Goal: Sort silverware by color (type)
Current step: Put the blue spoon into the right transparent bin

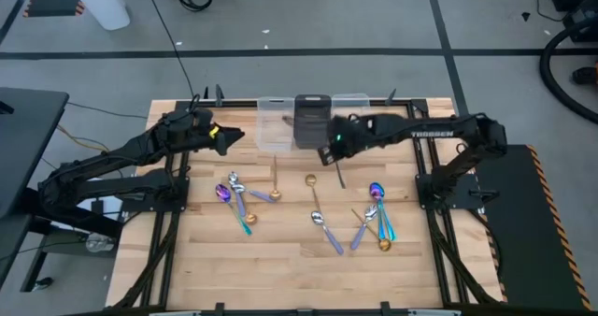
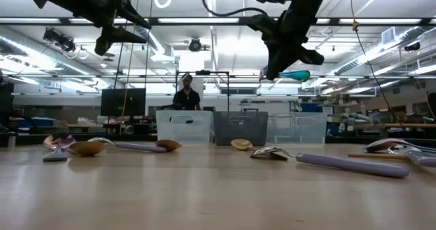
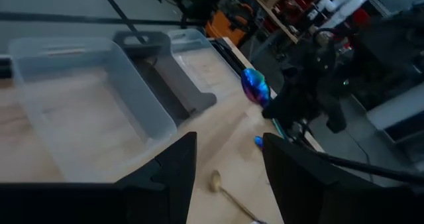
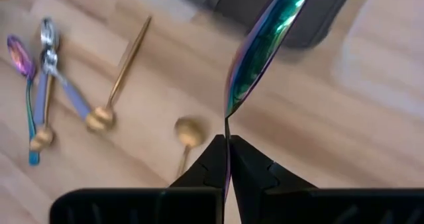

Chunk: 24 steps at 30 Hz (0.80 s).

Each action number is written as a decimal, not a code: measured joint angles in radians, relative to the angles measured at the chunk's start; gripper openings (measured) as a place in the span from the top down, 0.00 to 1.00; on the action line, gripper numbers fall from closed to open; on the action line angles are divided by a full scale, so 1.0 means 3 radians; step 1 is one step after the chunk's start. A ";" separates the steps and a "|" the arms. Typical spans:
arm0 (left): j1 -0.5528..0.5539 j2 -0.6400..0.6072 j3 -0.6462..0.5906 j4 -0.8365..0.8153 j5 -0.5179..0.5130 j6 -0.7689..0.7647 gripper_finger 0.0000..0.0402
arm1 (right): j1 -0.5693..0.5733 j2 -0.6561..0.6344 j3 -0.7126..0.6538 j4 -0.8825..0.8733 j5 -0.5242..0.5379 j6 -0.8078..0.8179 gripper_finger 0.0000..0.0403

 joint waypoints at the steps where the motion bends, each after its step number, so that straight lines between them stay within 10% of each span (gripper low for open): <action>1: 0.0000 0.0000 0.0000 0.0008 -0.0051 -0.0001 0.55 | -0.0088 -0.0015 0.0000 0.0000 -0.0048 -0.0069 0.95; 24: 0.0001 0.0000 -0.0001 0.0232 -0.0850 -0.0003 0.55 | -0.1342 -0.0039 0.0220 -0.0018 -0.0592 -0.1399 0.95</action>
